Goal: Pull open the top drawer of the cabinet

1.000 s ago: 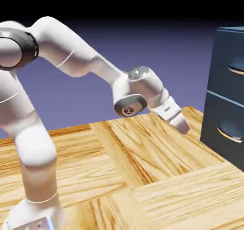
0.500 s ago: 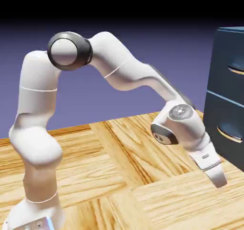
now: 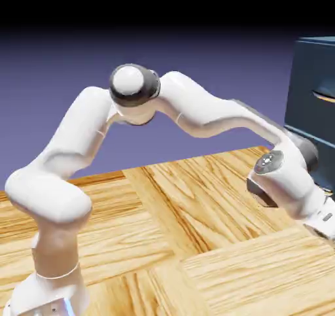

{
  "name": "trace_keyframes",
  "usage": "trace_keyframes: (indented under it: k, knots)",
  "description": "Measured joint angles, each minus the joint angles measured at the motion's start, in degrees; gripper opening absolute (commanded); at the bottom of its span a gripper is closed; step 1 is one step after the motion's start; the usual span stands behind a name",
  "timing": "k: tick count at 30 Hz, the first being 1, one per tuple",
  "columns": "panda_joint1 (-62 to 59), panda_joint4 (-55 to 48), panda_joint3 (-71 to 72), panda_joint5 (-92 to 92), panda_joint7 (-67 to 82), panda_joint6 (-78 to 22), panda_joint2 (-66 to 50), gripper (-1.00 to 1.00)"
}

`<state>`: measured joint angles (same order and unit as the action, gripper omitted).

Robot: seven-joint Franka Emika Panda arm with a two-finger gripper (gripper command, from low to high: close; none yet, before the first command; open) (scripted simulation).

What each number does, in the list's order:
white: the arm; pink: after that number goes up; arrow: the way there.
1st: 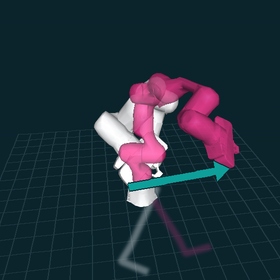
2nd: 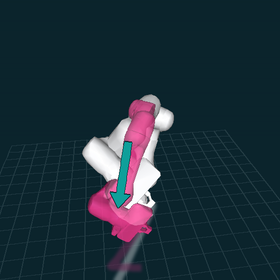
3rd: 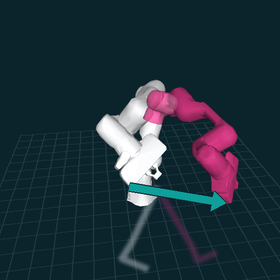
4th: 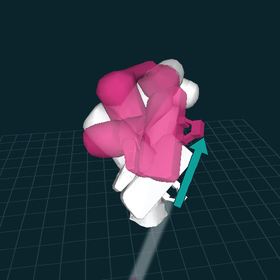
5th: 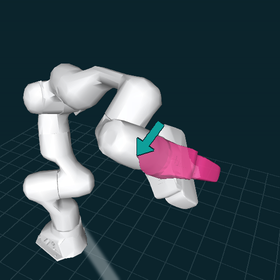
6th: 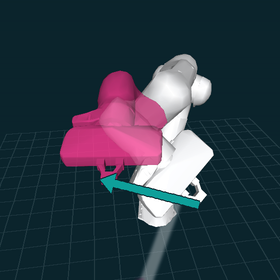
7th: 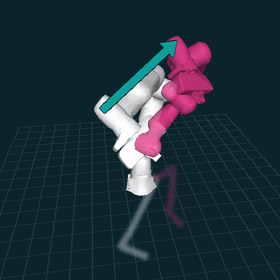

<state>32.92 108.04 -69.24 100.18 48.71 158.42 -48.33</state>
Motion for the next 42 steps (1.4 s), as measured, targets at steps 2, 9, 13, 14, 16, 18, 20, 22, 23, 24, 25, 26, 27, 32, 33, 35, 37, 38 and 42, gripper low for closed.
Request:
trace_keyframes:
  k: [2,9,13,14,16,18,20,22,23,24,25,26,27,32,33,35,37,38,42]
  knots:
    - [1.60,-2.63,-3.44,4.98,4.53,-0.78,-4.03,0.00]
    - [7.22,-11.86,-15.50,22.43,20.41,-3.49,-18.13,0.00]
    - [10.42,-17.12,-22.39,32.39,29.48,-5.04,-26.19,0.00]
    - [11.23,-18.44,-24.11,34.88,31.74,-5.43,-28.20,0.00]
    - [12.83,-21.08,-27.55,39.87,36.28,-6.20,-32.23,0.00]
    - [14.43,-23.71,-31.00,44.85,40.81,-6.98,-36.26,0.00]
    - [16.04,-26.35,-34.44,49.84,45.35,-7.75,-40.29,0.00]
    - [17.64,-28.98,-37.89,54.82,49.88,-8.53,-44.32,0.00]
    - [18.10,-29.74,-38.87,56.25,51.19,-8.75,-45.47,0.00]
    - [18.10,-29.74,-38.88,56.25,51.19,-8.75,-45.47,0.00]
    - [16.85,-31.81,-39.01,55.85,50.44,-7.97,-45.32,0.00]
    - [15.60,-33.88,-39.14,55.44,49.69,-7.19,-45.17,0.00]
    - [14.35,-35.96,-39.27,55.03,48.94,-6.41,-45.02,0.00]
    - [8.11,-46.34,-39.93,52.99,45.20,-2.51,-44.27,0.00]
    - [6.86,-48.42,-40.07,52.58,44.45,-1.72,-44.11,0.00]
    - [5.28,-51.03,-40.23,52.07,43.51,-0.74,-43.92,-1.00]
    - [5.28,-51.03,-40.23,52.07,43.51,-0.74,-43.92,-1.00]
    - [6.47,-48.96,-40.22,52.66,44.26,-1.56,-44.19,-1.00]
    - [11.26,-40.65,-40.17,54.68,46.95,-4.87,-45.26,-1.00]
